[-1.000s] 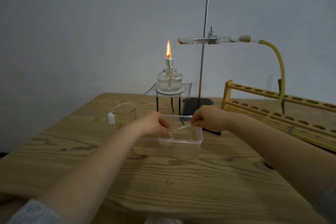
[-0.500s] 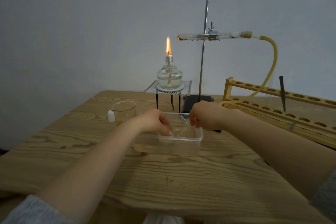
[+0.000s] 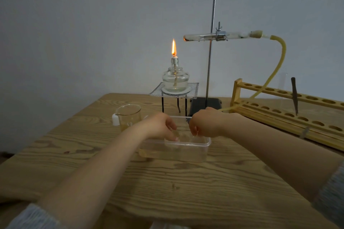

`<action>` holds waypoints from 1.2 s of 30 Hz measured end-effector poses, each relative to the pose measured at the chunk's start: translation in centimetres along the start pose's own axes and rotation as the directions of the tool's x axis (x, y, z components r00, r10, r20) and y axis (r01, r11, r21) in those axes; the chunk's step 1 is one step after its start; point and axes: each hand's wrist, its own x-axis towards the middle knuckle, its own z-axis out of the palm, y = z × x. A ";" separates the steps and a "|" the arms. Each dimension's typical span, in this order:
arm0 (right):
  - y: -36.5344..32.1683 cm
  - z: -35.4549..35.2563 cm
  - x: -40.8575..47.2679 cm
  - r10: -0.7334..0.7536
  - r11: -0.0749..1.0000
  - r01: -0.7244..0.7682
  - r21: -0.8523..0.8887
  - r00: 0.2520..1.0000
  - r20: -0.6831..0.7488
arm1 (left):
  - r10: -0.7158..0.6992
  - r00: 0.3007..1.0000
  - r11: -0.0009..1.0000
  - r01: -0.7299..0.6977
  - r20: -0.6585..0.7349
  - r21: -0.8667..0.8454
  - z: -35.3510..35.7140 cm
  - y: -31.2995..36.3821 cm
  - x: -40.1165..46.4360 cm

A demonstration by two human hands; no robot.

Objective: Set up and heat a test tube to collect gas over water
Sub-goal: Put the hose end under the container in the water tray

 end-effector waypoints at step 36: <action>-1.4 1.5 1.2 0.232 0.972 -0.233 0.020 0.950 -0.208 | -0.010 0.999 0.993 0.015 -0.046 0.117 1.0 0.0 0.5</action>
